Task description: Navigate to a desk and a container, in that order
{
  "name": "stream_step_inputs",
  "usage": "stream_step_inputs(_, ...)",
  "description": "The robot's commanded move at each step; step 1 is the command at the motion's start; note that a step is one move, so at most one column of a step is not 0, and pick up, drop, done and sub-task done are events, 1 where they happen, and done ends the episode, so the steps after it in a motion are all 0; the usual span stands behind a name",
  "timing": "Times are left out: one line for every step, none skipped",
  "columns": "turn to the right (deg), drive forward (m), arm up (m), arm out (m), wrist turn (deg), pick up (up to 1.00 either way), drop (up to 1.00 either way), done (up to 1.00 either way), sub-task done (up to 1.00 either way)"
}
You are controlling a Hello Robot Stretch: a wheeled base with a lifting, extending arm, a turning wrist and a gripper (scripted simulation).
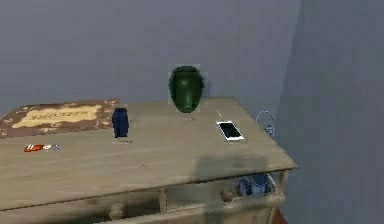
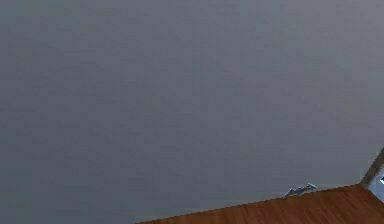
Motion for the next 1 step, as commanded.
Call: stream_step_inputs(0.0,0.00,0.00,0.00,0.0,0.00,0.00,1.00,0.00)
